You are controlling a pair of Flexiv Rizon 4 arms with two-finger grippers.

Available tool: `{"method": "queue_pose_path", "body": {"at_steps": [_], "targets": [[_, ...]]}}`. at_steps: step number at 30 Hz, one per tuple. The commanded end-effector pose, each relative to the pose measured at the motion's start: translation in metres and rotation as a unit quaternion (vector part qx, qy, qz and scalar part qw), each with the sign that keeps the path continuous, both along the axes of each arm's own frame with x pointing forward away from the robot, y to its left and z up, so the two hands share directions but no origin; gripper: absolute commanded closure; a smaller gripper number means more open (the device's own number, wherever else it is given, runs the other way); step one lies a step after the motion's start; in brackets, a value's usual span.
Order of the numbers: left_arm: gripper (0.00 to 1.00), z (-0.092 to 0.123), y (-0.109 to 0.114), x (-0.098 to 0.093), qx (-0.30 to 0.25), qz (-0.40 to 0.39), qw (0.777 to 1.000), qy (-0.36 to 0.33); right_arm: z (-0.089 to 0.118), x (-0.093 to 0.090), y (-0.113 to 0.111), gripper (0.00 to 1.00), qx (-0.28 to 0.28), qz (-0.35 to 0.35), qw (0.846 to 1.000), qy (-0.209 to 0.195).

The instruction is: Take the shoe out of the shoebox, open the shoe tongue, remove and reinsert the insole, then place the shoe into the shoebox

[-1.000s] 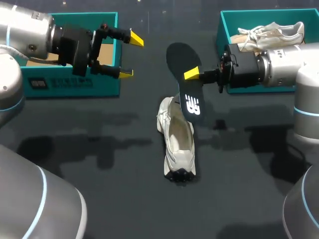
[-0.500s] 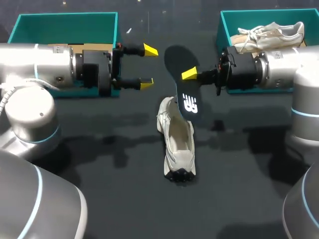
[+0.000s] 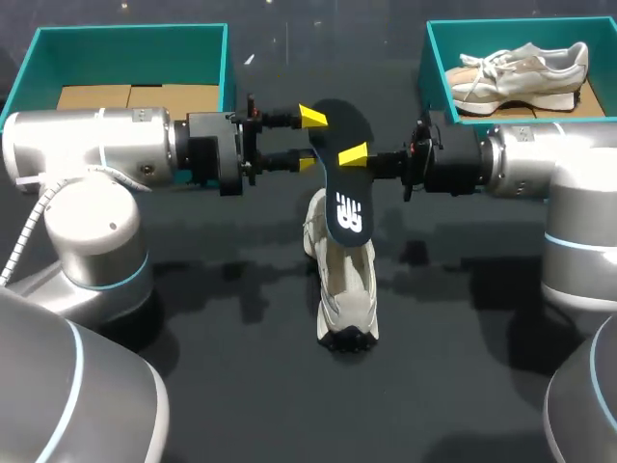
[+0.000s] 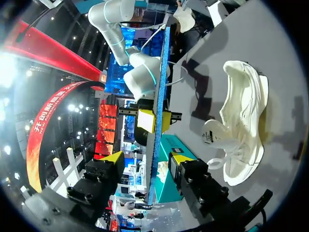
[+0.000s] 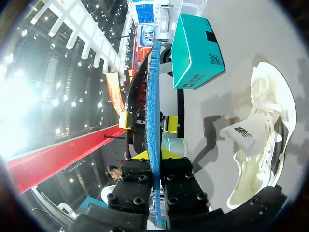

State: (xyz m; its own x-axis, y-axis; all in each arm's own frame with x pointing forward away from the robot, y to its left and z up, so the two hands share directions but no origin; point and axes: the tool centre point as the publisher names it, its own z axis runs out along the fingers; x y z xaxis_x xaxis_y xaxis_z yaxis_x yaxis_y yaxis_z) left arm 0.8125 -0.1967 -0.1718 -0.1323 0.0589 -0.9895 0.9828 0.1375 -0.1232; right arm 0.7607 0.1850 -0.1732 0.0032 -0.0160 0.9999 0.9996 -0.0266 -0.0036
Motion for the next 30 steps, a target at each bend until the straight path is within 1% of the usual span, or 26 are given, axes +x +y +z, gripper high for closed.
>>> {"method": "queue_pose_path", "body": {"at_steps": [1,4,8,10,12,15,24,29,30], "targets": [[0.54,-0.002,-0.005,0.001,0.003,-0.001,1.000,-0.001,0.000,0.000,0.007,1.00,0.001,-0.002,1.000,-0.002],[0.58,-0.003,-0.007,0.001,0.005,-0.001,1.000,0.000,0.001,0.001,0.009,1.00,-0.002,-0.001,1.000,-0.004],[0.58,-0.004,-0.009,-0.001,0.006,-0.005,1.000,0.000,0.003,0.002,0.011,1.00,-0.005,0.000,1.000,-0.005],[0.60,-0.005,-0.010,-0.001,0.007,-0.005,1.000,-0.001,0.003,0.002,0.012,1.00,-0.006,0.001,1.000,-0.006],[0.65,-0.006,-0.011,-0.002,0.009,-0.006,1.000,-0.002,0.004,0.002,0.013,1.00,-0.007,0.002,1.000,-0.007],[0.68,-0.007,-0.012,-0.003,0.010,-0.007,1.000,-0.003,0.005,0.002,0.014,1.00,-0.007,0.003,1.000,-0.007],[0.72,-0.008,-0.014,-0.005,0.011,-0.008,1.000,-0.009,0.004,0.002,0.018,1.00,-0.009,0.004,1.000,-0.002],[0.78,-0.008,-0.018,-0.005,0.009,-0.006,1.000,-0.011,0.004,0.002,0.019,1.00,-0.008,0.004,1.000,0.000],[0.83,-0.009,-0.018,-0.005,0.009,-0.006,1.000,-0.011,0.004,0.001,0.019,1.00,-0.008,0.004,1.000,0.001]]}}
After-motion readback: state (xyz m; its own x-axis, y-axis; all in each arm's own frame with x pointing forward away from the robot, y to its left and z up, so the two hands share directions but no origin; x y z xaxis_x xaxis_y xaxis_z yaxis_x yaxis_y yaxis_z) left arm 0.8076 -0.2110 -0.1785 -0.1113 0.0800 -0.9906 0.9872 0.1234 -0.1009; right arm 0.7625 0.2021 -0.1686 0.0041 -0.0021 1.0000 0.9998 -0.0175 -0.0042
